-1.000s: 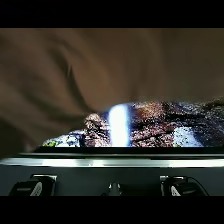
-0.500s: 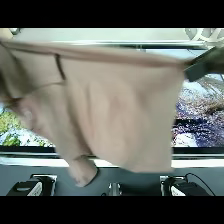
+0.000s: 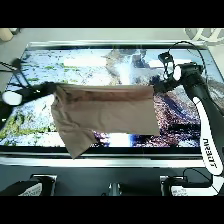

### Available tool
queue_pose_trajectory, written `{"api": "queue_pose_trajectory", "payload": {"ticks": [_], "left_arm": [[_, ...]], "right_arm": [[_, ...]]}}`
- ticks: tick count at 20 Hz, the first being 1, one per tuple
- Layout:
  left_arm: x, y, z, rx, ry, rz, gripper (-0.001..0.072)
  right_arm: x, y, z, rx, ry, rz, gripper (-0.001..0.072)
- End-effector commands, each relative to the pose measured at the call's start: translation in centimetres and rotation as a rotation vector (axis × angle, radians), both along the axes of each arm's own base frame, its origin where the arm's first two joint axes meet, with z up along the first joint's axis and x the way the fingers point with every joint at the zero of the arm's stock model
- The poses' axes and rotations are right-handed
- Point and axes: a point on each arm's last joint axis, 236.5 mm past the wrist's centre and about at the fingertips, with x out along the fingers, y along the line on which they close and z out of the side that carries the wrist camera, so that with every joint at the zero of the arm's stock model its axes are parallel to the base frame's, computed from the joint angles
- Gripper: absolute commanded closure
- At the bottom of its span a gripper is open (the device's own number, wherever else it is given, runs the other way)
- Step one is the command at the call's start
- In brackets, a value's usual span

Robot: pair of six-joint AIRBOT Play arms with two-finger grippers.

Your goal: Fold the shirts.

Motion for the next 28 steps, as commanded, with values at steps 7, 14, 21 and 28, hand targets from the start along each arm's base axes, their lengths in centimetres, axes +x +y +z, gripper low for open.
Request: {"api": "queue_pose_trajectory", "payload": {"ticks": [7, 14, 21, 28], "left_arm": [[-3.1, -0.1, -3.4, -0.062, 0.301, -0.084, 0.0114], [-17.2, 6.6, -11.8, -0.121, 0.803, -0.118, 0.0220], [-16.4, 3.3, -16.4, -0.233, 0.732, -0.058, 0.0267], [-13.7, 2.9, -17.1, -0.187, 0.646, -0.031, 0.0426]], "right_arm": [[-0.3, -4.5, 2.4, -0.027, 0.005, 0.046, 0.0132], [-12.9, -10.5, -3.2, 0.287, 0.450, -0.035, 0.0350], [-14.6, -7.2, -5.1, 0.428, 0.506, 0.017, 0.0351], [-16.9, -5.8, -6.6, 0.456, 0.586, 0.066, 0.0258]]}}
